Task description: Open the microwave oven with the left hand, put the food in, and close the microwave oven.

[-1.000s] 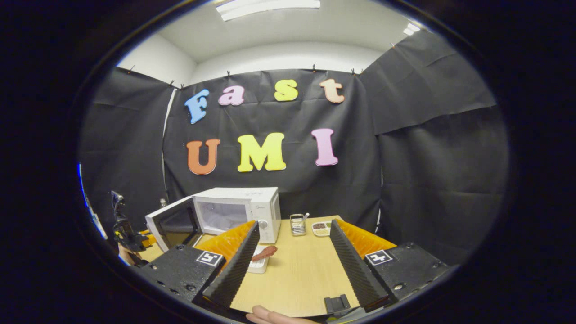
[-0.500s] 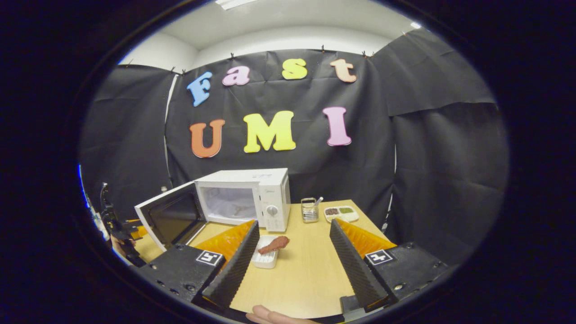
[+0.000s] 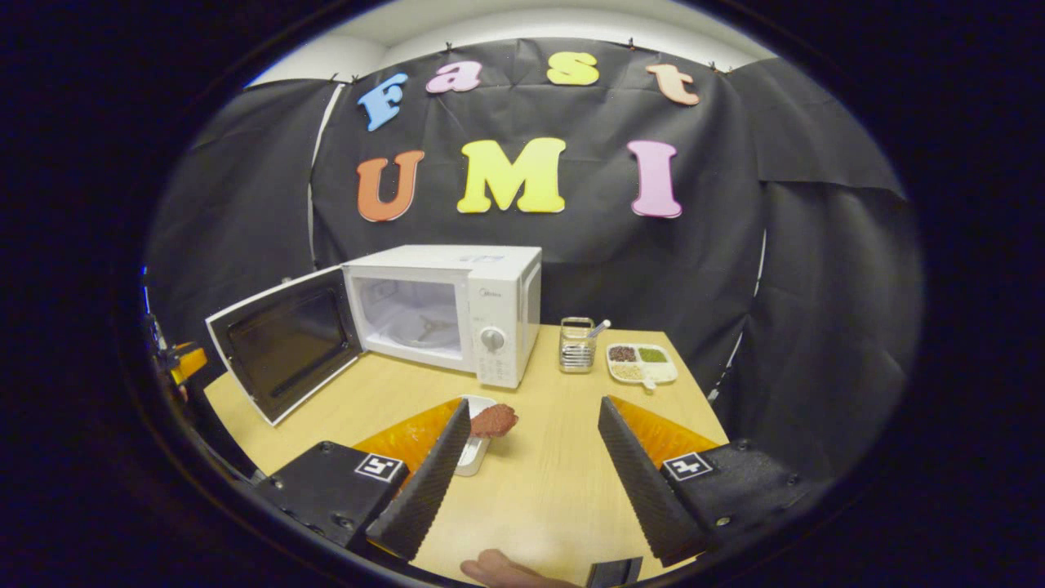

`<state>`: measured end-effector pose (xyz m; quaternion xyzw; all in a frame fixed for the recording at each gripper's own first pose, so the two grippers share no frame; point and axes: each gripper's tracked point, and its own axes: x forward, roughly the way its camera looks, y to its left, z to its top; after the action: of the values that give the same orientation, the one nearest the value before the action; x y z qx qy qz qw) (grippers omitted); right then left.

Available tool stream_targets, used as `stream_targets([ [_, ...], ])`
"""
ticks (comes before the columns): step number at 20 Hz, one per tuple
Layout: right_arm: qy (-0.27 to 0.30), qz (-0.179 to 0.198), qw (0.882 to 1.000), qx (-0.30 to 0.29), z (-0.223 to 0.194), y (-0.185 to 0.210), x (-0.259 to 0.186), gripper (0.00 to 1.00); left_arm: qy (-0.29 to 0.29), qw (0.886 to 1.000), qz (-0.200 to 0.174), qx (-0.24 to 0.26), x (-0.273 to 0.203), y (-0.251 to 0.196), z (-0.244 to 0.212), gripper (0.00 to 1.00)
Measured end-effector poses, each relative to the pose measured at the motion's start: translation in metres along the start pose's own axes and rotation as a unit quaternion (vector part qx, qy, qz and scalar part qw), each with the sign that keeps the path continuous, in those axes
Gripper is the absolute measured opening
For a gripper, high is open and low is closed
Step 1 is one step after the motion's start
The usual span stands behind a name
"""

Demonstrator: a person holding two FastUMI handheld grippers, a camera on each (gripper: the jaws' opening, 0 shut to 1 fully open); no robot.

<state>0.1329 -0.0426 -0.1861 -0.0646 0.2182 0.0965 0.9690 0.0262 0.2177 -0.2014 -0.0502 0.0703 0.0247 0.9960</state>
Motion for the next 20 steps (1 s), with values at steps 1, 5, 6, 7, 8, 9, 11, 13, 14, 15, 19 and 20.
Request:
stream_targets([
  [1, 0.01, 0.012, 1.0, 0.005, 0.0, -0.003, 0.01, 1.0, -0.009, 1.0, 0.007, 0.0, -0.006, -0.003, 0.013, 0.93],
  [5, 0.066, 0.06, 0.995, 0.034, -0.005, -0.01, 0.055, 1.0, -0.048, 0.998, 0.006, -0.027, -0.023, -0.032, 0.069, 0.94],
  [6, 0.083, 0.074, 0.993, 0.042, -0.009, -0.01, 0.067, 1.0, -0.049, 0.998, 0.005, -0.036, -0.023, -0.039, 0.078, 0.94],
  [7, 0.101, 0.093, 0.989, 0.051, -0.016, -0.008, 0.076, 0.91, -0.051, 0.998, 0.004, -0.045, -0.023, -0.045, 0.088, 0.94],
  [8, 0.117, 0.11, 0.985, 0.063, -0.02, -0.006, 0.086, 0.99, -0.054, 0.997, 0.0, -0.051, -0.022, -0.052, 0.097, 0.94],
  [9, 0.135, 0.123, 0.98, 0.074, -0.028, -0.004, 0.096, 0.96, -0.061, 0.997, -0.002, -0.055, -0.021, -0.059, 0.106, 0.94],
  [11, 0.164, 0.145, 0.971, 0.091, -0.041, -0.002, 0.117, 0.95, -0.071, 0.995, -0.011, -0.064, -0.016, -0.073, 0.119, 0.94],
  [13, 0.189, 0.168, 0.961, 0.114, -0.052, 0.004, 0.135, 0.95, -0.072, 0.995, -0.022, -0.06, -0.012, -0.087, 0.122, 0.93],
  [14, 0.203, 0.184, 0.953, 0.129, -0.057, 0.009, 0.142, 0.94, -0.068, 0.996, -0.027, -0.053, -0.009, -0.093, 0.122, 0.94],
  [15, 0.215, 0.198, 0.946, 0.144, -0.062, 0.016, 0.148, 0.8, -0.072, 0.996, -0.03, -0.047, -0.007, -0.097, 0.125, 0.94],
  [19, 0.238, 0.248, 0.921, 0.185, -0.072, 0.039, 0.165, 0.8, -0.072, 0.996, -0.039, -0.025, 0.002, -0.118, 0.13, 0.94],
  [20, 0.245, 0.262, 0.912, 0.2, -0.072, 0.047, 0.166, 0.76, -0.071, 0.996, -0.046, -0.022, 0.002, -0.125, 0.132, 0.94],
])
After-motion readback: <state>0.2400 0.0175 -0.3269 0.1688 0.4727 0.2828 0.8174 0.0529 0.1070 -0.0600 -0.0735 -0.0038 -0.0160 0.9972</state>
